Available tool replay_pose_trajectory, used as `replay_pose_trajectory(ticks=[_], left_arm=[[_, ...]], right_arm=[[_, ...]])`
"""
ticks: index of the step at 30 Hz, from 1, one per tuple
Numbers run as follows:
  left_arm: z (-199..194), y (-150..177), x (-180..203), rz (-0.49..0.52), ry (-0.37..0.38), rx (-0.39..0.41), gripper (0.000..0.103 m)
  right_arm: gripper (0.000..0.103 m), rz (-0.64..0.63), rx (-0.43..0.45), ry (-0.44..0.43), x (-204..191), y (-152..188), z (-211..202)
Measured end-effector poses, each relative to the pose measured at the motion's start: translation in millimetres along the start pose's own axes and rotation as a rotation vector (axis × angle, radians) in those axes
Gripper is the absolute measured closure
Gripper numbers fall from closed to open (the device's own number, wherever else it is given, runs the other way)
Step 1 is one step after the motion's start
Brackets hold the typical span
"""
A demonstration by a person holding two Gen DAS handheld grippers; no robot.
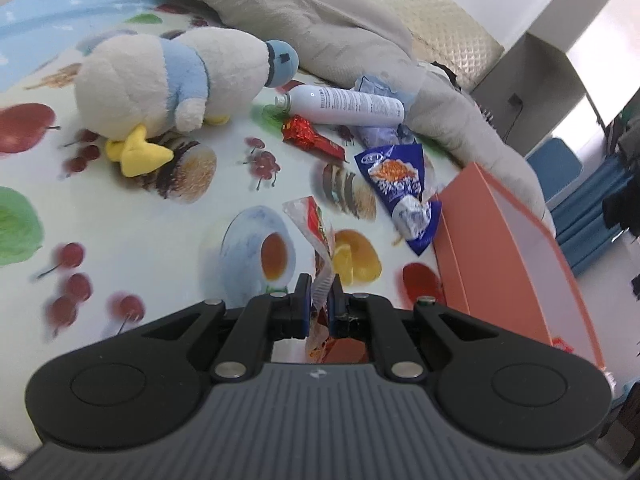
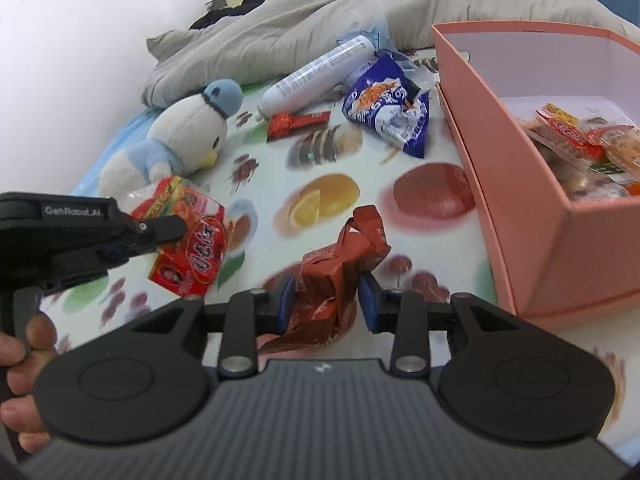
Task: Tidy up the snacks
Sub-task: 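Lift the red strip bag with the left tool while the right tool lifts the red foil wrapper, then carry both held snacks over the pink box with both tools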
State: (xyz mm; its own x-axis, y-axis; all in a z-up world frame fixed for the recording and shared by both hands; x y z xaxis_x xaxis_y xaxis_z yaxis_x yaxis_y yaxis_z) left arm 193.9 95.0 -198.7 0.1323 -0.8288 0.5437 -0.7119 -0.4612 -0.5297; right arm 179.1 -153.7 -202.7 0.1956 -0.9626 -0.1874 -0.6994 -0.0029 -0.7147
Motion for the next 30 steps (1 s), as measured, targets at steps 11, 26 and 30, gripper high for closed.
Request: replay_pose_trajectory(ticks=[11,26,30], left_arm=[[-27.0,37.8,24.5,0.140,-0.051,-0.001,0.094],[-28.8,69.6,59.1,0.284,-0.078,-0.048,0.094],[-37.0,63.8,76.5,0.305,-0.051,-0.046,0.094]], right_arm=[[0.066,-0.078,-0.016,0.016,-1.3,20.9,-30.4],[0.066,-0.066,-0.005,0.009,7.4,16.8,-59.7],[0.066,-0.071,0.033,0.016,9.6,2.8,-73.7]])
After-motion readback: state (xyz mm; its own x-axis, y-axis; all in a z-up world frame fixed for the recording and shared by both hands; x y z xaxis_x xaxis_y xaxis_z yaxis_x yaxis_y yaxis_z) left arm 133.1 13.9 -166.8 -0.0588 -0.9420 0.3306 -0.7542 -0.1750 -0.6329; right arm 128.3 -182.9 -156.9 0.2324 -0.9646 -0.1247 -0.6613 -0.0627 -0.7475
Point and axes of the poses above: each gripper's, at about its wrist camera, not at the fingertips, and z roughly the way its jaws point, x to its right, y to its underside, the point moved 1 cm from there along z, roughly the way its jaws point, and after that the axes turned 7 degrees about -z, right-handed, at the moved point
